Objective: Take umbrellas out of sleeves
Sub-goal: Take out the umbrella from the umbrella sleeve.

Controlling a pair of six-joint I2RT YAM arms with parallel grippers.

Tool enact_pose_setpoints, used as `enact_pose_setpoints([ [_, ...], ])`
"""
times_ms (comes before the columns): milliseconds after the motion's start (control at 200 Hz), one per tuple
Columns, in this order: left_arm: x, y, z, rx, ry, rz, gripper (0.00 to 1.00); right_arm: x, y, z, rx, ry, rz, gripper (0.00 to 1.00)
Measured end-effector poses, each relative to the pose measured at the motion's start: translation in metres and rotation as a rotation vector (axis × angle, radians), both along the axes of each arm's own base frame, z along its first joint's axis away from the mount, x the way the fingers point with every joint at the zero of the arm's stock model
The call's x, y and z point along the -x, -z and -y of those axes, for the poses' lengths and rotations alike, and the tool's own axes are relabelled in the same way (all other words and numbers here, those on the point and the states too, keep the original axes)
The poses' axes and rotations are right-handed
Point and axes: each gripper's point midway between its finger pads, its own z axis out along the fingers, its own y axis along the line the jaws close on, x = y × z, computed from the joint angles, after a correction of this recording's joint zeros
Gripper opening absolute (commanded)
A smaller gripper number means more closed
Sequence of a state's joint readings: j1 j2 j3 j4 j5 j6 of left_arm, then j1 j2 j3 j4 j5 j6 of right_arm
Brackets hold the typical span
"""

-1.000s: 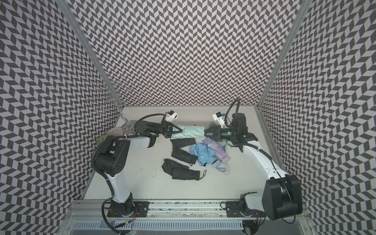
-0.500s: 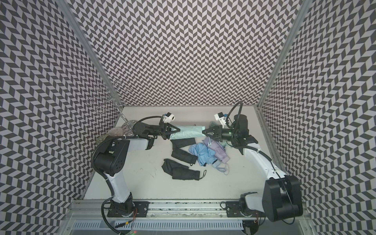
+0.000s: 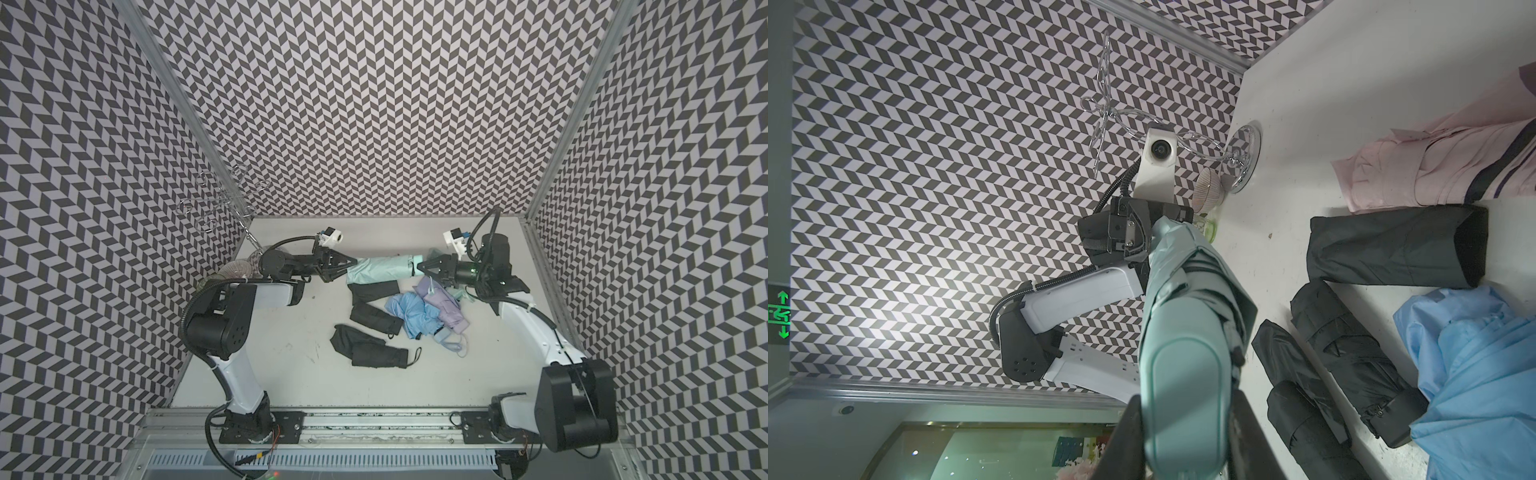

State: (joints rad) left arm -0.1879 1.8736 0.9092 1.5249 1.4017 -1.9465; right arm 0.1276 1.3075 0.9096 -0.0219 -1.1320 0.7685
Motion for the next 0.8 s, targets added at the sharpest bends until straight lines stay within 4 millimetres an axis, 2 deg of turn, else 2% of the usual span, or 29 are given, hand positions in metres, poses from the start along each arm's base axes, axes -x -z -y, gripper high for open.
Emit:
enact_pose_setpoints([
  [80, 0.000, 0.000, 0.001, 0.000, 0.002, -0.004, 0.10, 0.000, 0.000, 0.000, 0.001, 0.002, 0.000, 0.00],
  [110, 0.000, -0.001, 0.001, 0.000, 0.002, -0.006, 0.00, -0.001, 0.000, 0.000, 0.001, 0.003, 0.000, 0.00],
  [421, -0.002, -0.007, 0.002, 0.003, 0.006, 0.020, 0.00, -0.003, -0.002, 0.003, 0.004, 0.014, 0.007, 0.00],
  [561, -0.015, 0.000, -0.023, 0.002, -0.071, 0.013, 0.00, -0.010, -0.008, 0.008, 0.021, 0.042, 0.035, 0.00],
  [686, -0.029, 0.000, -0.048, 0.009, -0.158, 0.027, 0.00, -0.016, -0.004, 0.016, 0.036, 0.079, 0.026, 0.00],
  [801, -0.032, -0.007, -0.055, 0.018, -0.188, 0.055, 0.00, -0.019, -0.003, 0.020, 0.045, 0.102, 0.020, 0.00],
])
